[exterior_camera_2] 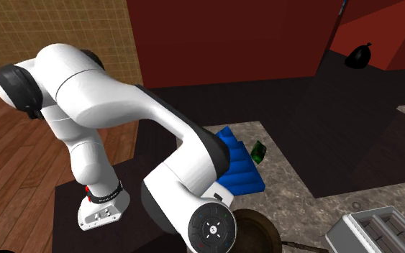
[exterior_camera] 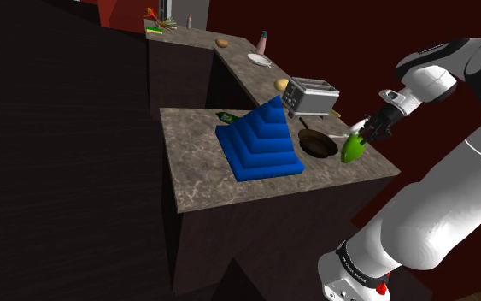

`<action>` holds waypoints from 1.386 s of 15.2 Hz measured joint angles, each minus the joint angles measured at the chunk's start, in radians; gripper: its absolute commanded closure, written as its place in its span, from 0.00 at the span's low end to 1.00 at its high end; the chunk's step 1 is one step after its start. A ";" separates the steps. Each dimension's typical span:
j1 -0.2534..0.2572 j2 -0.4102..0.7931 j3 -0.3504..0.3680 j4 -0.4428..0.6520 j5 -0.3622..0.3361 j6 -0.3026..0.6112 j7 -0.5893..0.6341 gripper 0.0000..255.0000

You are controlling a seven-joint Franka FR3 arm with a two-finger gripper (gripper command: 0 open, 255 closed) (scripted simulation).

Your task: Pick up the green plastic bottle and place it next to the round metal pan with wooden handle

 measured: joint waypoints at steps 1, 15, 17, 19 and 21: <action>-0.003 0.022 -0.002 -0.004 0.016 0.005 -0.018 1.00; -0.085 0.227 0.053 -0.080 0.189 0.101 -0.198 1.00; -0.097 0.245 0.063 -0.079 0.208 0.106 -0.214 1.00; -0.100 0.249 0.065 -0.078 0.212 0.107 -0.218 1.00; -0.102 0.252 0.066 -0.077 0.215 0.106 -0.220 1.00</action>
